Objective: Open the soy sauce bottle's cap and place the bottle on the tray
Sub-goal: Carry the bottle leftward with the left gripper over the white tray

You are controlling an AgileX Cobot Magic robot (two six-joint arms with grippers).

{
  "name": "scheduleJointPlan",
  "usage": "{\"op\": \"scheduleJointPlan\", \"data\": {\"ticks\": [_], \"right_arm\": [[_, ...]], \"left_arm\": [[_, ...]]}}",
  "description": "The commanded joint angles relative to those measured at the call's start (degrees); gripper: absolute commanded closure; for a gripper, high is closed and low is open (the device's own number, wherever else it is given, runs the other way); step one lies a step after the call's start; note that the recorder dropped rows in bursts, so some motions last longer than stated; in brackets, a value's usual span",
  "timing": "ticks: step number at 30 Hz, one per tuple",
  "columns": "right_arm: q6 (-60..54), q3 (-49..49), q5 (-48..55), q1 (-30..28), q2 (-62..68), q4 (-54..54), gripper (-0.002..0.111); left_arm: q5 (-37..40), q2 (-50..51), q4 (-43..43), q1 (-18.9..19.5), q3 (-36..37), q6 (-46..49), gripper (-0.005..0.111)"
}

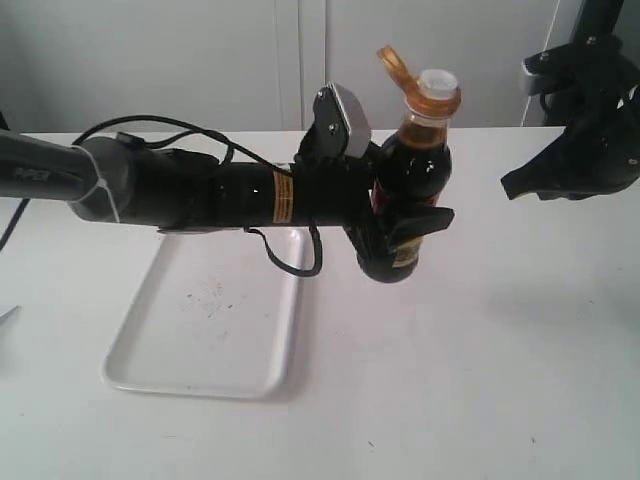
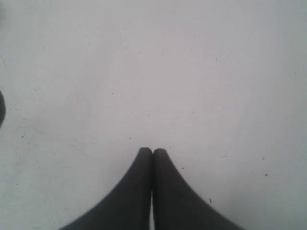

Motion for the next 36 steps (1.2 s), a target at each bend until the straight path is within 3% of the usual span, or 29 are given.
{"op": "scheduleJointPlan", "data": {"ticks": [1,8,21,31,36], "right_arm": [[0.38,0.40,-1.28,-0.46,-0.02,-0.43,0.108],[0.38,0.40,-1.26,-0.46,-0.02,0.05,0.108],[0.27,0.40,-1.38,-0.34,-0.02,1.43,0.108],[0.17,0.40,-1.11,-0.34,-0.02,2.10,0.108],[0.17,0.49,-0.99,-0.34,-0.02,2.10,0.108]], "left_arm": [[-5.27,-5.86,-6.22,0.06,4.40,5.48,0.107],[-5.87,-10.70,-8.28,0.95,11.83,9.92,0.107],[-7.86,-16.85,-10.74,13.31,25.10,10.32,0.107],[-7.86,-19.33,-11.94,18.89,31.13,11.70,0.107],[-7.86,-19.33,-12.51,19.41,31.90,13.19,0.107]]}}
